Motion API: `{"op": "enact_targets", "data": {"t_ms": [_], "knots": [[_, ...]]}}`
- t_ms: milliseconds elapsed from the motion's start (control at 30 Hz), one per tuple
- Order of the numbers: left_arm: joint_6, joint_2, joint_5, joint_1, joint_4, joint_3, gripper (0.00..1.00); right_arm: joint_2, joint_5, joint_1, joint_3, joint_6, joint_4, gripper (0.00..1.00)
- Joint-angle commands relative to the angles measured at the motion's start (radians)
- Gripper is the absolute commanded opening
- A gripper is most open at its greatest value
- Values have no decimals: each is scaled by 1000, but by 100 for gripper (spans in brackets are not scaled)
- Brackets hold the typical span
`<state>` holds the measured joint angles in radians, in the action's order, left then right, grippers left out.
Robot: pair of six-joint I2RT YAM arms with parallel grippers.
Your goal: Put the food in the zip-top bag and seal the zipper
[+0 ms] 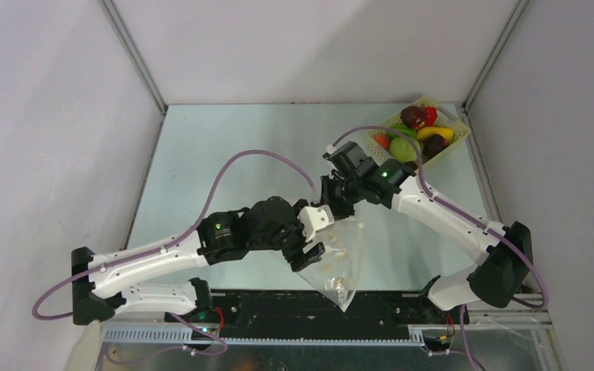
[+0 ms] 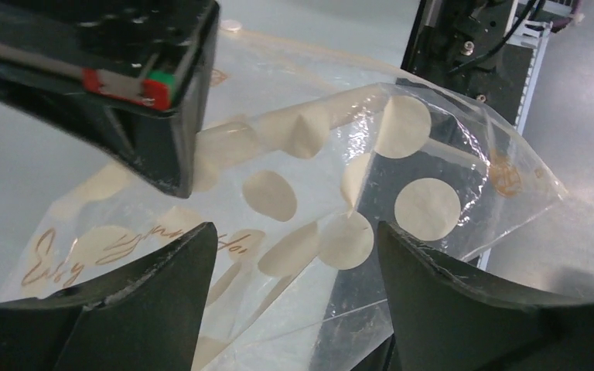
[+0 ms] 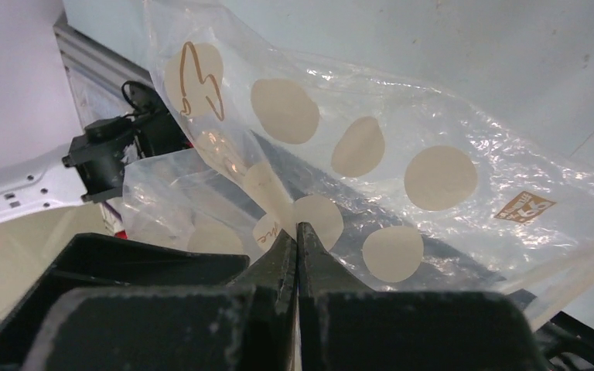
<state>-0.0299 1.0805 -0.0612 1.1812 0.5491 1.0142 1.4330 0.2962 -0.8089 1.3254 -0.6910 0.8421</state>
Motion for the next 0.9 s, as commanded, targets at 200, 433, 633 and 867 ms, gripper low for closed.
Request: {"op": "enact_targets", "data": {"t_ms": [200,433,633,867], "knots": [[-69,39,87,44,7,46,42,-23,93,4,37,10,-12,0],[-70,11,92,45,-59,26,1,-51,61,5,38,-1,-16,1],[-10,-85,139,44,-233,-82,0,-160,-154,29,41,-10,-25,68],[22,-265,170,44,-599,-362,0,-458,-467,118,-61,-82,-117,99]]}}
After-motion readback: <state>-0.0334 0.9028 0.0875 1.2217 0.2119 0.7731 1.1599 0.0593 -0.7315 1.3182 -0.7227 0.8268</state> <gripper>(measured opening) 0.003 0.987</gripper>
